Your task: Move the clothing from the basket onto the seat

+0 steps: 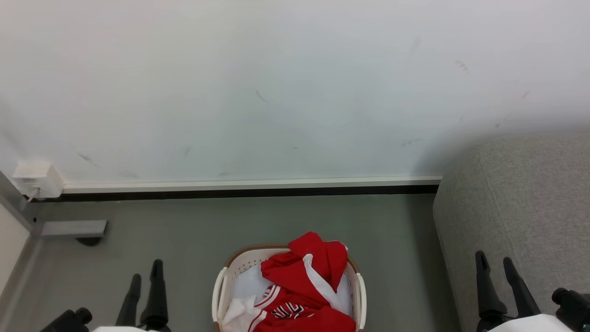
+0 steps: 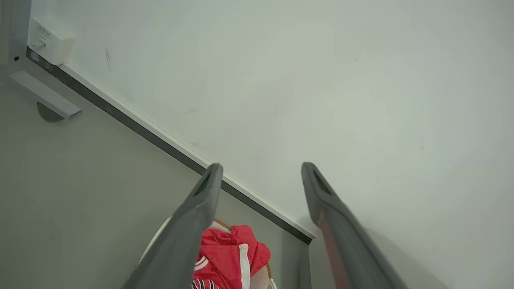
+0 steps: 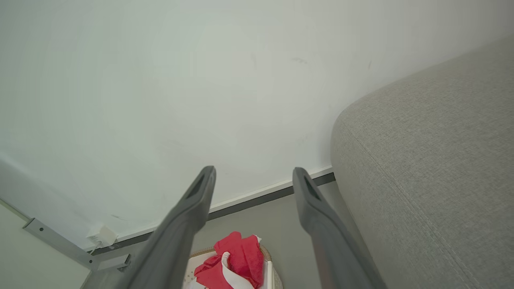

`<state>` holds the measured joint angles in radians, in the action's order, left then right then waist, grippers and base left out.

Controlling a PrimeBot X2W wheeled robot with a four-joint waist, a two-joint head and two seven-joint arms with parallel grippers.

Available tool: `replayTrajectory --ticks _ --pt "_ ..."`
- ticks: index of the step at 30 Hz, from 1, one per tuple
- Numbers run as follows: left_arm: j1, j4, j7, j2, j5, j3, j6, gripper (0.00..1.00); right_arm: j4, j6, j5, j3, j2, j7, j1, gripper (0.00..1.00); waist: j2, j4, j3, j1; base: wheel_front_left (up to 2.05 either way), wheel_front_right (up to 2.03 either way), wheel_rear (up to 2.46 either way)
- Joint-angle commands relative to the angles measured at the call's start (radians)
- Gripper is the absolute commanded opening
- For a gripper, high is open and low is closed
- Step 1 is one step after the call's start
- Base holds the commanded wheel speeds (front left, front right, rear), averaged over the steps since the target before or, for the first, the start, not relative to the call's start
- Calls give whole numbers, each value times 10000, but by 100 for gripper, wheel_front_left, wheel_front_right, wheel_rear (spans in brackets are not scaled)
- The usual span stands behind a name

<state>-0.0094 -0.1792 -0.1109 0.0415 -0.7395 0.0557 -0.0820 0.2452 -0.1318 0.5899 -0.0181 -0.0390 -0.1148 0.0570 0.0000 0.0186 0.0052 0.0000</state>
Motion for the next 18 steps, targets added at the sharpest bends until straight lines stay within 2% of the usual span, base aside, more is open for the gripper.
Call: replayTrajectory --ticks 1,18 --pt "44 134 -132 85 374 2 -1 100 -18 10 -331 -10 -114 -85 36 100 0 3 1 0 0 0 0" --pt "235 257 -583 98 2506 -92 -54 100 233 13 -2136 -225 -129 -544 67 100 0 23 26 0 0 0 0"
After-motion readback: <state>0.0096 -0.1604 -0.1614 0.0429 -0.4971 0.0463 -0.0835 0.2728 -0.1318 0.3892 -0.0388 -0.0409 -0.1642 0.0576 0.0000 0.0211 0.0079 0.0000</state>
